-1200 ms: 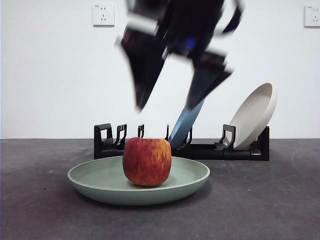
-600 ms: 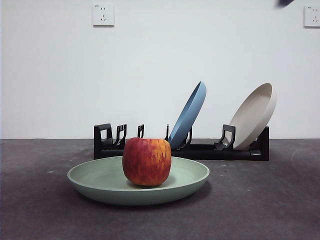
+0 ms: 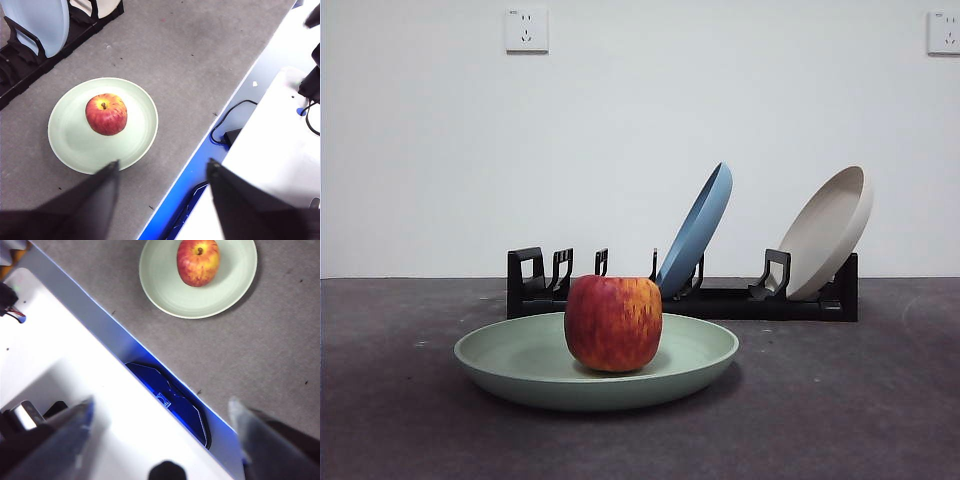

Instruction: Take the green plate from the plate rack,put the plate on the table,take the apple from the table,put the apple in the plate

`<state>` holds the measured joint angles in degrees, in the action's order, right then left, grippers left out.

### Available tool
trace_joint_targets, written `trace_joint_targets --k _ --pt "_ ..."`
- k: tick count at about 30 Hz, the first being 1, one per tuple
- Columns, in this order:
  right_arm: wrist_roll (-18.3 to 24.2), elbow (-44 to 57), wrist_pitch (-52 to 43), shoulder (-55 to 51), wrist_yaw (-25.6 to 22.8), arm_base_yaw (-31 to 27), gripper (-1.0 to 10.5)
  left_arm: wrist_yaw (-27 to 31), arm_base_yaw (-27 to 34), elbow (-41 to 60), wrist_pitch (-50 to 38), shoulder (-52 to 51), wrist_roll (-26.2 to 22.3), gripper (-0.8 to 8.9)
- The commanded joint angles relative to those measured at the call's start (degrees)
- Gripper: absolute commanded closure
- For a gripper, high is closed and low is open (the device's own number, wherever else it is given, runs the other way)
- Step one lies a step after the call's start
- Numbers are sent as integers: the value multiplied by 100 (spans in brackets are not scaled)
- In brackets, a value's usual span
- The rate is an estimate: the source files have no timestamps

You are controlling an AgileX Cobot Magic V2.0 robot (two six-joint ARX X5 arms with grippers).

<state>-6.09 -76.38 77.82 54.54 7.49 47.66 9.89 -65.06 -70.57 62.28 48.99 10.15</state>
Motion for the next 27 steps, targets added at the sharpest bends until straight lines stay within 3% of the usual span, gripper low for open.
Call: trace_joint_targets --k 1,7,10,27 --pt "-44 -9 94 11 15 15 973 -4 -11 0 -4 -4 24 822" --pt "-39 -9 68 20 -2 15 954 11 -11 0 42 -4 24 822" --pt "-249 -9 63 2 0 15 946 37 -11 0 39 -4 22 817" --pt "-245 -9 63 -72 -15 9 946 48 -11 0 37 -4 22 817"
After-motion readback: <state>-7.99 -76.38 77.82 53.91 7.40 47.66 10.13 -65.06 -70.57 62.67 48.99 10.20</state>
